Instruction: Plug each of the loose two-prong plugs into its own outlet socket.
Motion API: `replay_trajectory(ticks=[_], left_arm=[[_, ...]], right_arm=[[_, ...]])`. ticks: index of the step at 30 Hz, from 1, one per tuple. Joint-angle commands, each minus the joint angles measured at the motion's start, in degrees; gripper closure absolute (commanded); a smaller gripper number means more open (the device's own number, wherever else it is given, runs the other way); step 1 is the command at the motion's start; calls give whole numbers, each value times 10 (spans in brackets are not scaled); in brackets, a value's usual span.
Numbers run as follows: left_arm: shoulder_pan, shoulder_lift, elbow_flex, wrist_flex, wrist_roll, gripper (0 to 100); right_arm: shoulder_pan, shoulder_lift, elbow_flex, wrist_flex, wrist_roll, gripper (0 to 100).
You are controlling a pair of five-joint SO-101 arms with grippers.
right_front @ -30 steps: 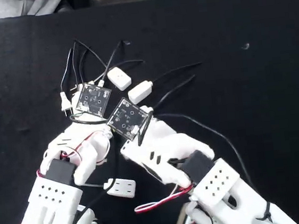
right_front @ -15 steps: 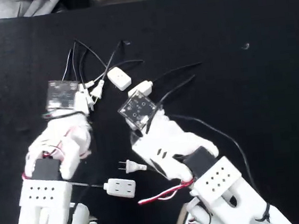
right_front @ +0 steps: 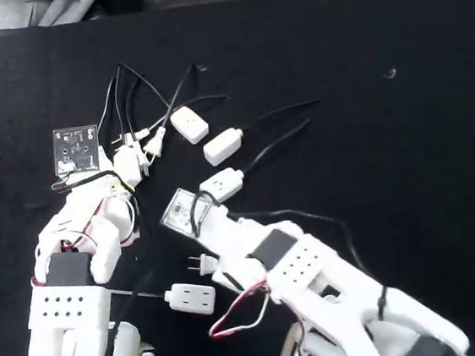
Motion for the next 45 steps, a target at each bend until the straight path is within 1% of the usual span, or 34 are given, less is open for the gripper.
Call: replay_trajectory(ticks=[1, 4, 11, 16, 19, 24, 27, 32, 36, 42, 45], left_arm=[[-5, -5, -6, -7, 4, 970], [-5, -5, -6, -6, 3, 970], [-5, -5, -6, -6, 1, 970], [-5, -5, -6, -6, 1, 970], [-6, -5, -6, -6, 1, 970], [-6, -5, -6, -6, 1, 970], [-6, -5, -7, -6, 1, 970], [-6, -5, -7, -6, 1, 970], [-7, -6, -9, -6, 1, 970], [-7, -6, -9, -5, 1, 970], [-30, -6, -18, 4, 2, 970]], right_arm=[[-9, 32, -2, -42, 12, 840], [-11, 55, -2, -67, 13, 840], [-13, 45, -2, -54, 13, 841], [-67, 30, 16, -42, 26, 913], [-73, 29, 28, -55, 24, 896], [-40, 31, 23, -55, 30, 877], [-32, 32, 24, -55, 53, 877], [-35, 32, 26, -55, 57, 877], [-79, 32, 33, -55, 57, 880], [-73, 32, 34, -57, 57, 889], [-73, 35, 33, -55, 76, 889]])
